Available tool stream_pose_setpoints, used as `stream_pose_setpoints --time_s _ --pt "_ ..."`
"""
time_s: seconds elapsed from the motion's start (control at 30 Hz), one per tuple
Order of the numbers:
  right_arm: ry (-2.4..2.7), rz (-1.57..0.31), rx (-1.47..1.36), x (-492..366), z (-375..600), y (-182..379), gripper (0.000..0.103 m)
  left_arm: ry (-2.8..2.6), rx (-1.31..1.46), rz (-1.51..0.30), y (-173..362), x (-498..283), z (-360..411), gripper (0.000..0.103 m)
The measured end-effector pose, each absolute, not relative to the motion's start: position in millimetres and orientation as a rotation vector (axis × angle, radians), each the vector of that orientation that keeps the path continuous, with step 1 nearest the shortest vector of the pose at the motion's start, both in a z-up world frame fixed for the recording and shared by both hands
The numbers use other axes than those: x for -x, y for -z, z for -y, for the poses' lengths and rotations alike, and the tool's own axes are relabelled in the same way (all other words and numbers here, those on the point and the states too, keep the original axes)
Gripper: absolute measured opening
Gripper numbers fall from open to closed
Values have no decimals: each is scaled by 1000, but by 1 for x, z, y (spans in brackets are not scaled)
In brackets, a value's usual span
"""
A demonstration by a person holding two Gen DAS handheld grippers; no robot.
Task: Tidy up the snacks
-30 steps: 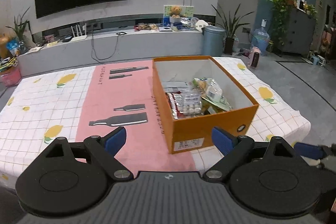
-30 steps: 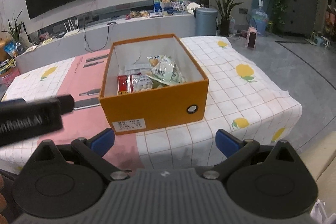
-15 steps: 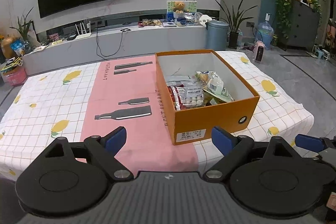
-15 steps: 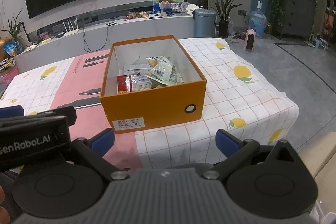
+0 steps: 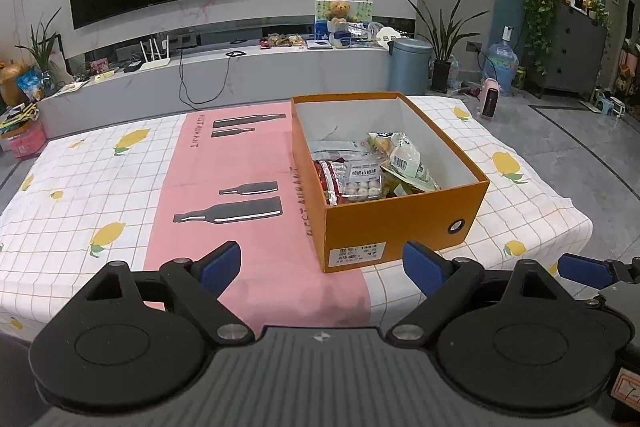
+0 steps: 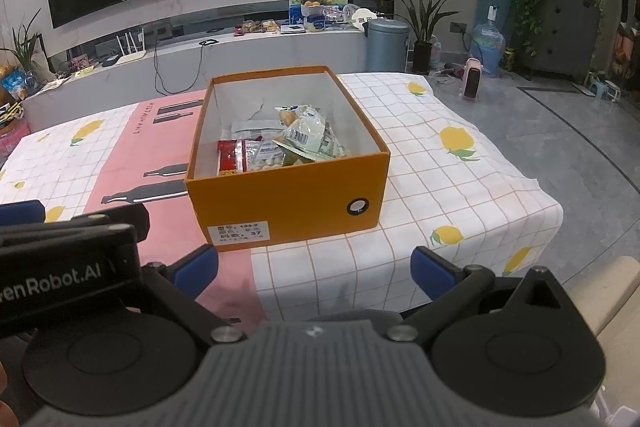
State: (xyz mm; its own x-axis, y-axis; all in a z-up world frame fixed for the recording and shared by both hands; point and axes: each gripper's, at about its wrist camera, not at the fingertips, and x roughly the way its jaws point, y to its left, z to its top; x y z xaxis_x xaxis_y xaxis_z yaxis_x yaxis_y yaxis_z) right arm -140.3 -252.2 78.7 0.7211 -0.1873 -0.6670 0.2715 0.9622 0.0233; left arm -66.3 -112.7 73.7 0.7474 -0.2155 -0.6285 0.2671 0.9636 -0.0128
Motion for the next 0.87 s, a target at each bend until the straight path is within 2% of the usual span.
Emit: stream_pose_setpoints --time_s 0.87 --pt "243 -709 -110 143 249 -79 100 276 -73 -681 -77 71 108 103"
